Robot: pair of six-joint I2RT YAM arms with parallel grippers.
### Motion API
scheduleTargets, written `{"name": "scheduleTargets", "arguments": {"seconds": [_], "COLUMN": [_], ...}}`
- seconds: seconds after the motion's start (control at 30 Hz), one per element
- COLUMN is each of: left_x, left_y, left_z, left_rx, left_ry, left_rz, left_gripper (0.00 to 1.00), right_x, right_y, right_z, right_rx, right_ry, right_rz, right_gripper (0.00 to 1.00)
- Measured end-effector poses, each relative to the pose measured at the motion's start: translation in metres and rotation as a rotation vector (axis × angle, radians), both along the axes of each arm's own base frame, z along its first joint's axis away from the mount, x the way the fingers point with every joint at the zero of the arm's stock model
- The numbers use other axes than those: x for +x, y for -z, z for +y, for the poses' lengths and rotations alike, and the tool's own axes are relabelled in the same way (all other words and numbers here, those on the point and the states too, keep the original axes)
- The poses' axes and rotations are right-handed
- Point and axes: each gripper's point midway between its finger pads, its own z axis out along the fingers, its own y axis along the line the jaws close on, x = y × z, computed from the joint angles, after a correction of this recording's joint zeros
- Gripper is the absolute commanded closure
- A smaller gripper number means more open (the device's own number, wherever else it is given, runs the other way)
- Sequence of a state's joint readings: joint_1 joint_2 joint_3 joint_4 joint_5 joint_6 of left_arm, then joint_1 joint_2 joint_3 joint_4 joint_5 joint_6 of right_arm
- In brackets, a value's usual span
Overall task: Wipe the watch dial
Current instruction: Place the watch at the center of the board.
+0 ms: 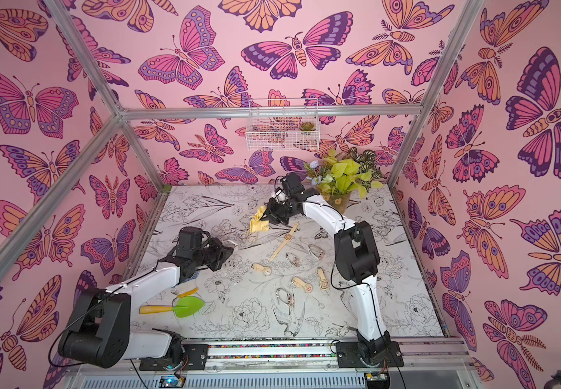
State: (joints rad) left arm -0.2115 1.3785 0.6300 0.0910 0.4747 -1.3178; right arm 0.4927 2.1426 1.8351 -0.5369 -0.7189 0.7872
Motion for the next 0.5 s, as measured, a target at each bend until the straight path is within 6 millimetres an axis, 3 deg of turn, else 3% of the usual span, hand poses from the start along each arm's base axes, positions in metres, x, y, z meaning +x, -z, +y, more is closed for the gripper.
{"name": "scheduleTargets", "arguments": {"seconds": [0.2,0.5], "left_x": [-0.001,-0.009], "left_y": [0.007,0.036], "left_z": [0.003,0.012], "left_rx": [0.018,0.086], "left_ry": [-0.011,-0.029], "left_rz": [0.045,0.159], "left_gripper": [1.00,1.00], "right_x": [-0.030,-0.058], "right_y": [0.013,0.020], "right_z": [-0.014,-0.021], "right_rx": [-0.023,-0.074], "right_ry": [-0.012,-0.066], "right_rz": [0.028,-0.012], "right_gripper": [1.00,1.00]}}
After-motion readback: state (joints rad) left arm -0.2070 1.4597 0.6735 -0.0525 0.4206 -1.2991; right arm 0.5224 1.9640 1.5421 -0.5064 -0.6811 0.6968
